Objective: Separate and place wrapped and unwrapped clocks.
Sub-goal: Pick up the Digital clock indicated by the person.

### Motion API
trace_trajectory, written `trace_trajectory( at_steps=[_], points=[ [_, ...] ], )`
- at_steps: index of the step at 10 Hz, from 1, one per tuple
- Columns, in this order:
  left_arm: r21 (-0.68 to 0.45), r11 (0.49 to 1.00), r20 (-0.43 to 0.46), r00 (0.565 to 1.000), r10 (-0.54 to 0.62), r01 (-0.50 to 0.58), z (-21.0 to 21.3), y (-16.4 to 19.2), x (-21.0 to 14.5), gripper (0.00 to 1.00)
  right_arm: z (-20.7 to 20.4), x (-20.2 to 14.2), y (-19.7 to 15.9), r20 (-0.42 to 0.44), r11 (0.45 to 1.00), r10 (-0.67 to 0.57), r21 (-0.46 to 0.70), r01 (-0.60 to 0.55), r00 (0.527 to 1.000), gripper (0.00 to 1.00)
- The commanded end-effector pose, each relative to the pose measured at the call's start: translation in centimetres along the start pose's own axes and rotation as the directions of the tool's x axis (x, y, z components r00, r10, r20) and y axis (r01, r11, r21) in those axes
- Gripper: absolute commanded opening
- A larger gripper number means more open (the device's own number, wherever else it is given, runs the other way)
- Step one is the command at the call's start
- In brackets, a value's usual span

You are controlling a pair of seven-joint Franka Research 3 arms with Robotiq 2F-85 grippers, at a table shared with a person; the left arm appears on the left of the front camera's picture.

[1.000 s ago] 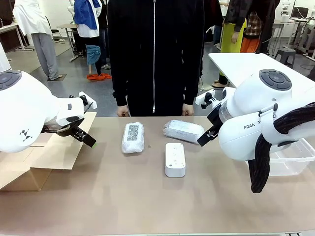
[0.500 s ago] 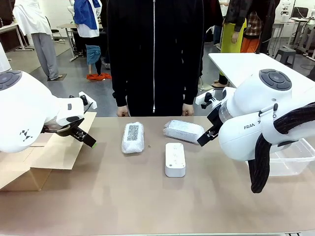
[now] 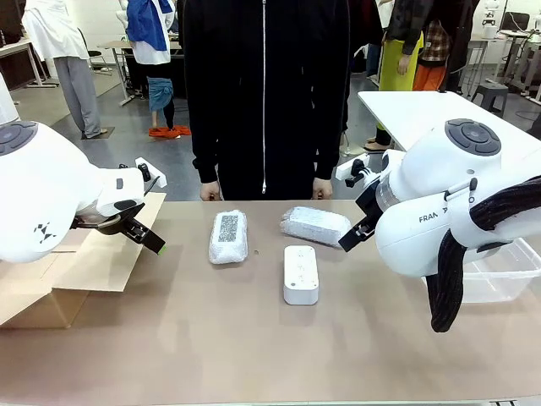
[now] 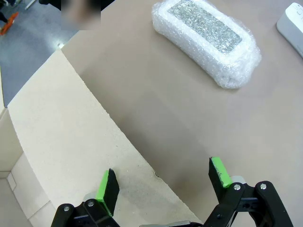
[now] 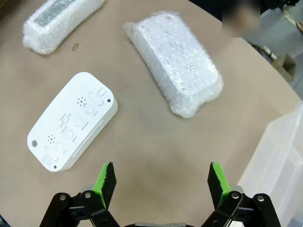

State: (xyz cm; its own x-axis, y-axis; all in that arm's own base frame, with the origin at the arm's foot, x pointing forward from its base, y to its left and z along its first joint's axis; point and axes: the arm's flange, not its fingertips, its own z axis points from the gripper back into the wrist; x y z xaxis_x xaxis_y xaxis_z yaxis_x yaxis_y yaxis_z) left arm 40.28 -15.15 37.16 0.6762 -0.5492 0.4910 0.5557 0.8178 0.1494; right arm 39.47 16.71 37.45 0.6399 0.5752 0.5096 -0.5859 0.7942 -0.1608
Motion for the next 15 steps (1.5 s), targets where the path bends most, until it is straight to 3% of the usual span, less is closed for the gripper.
trace_trajectory(
  at_steps=[1,15],
  points=[
    [0.0,1.0,0.0,1.0,0.003,-0.003,0.0,0.11,-0.03,1.0,0.0,0.0,-0.01,0.0,1.0,-0.001,0.0,0.001,1.0,1.0],
    [0.0,1.0,0.0,1.0,0.003,-0.003,0.0,0.11,-0.03,1.0,0.0,0.0,-0.01,0.0,1.0,-0.001,0.0,0.001,1.0,1.0]
  ],
)
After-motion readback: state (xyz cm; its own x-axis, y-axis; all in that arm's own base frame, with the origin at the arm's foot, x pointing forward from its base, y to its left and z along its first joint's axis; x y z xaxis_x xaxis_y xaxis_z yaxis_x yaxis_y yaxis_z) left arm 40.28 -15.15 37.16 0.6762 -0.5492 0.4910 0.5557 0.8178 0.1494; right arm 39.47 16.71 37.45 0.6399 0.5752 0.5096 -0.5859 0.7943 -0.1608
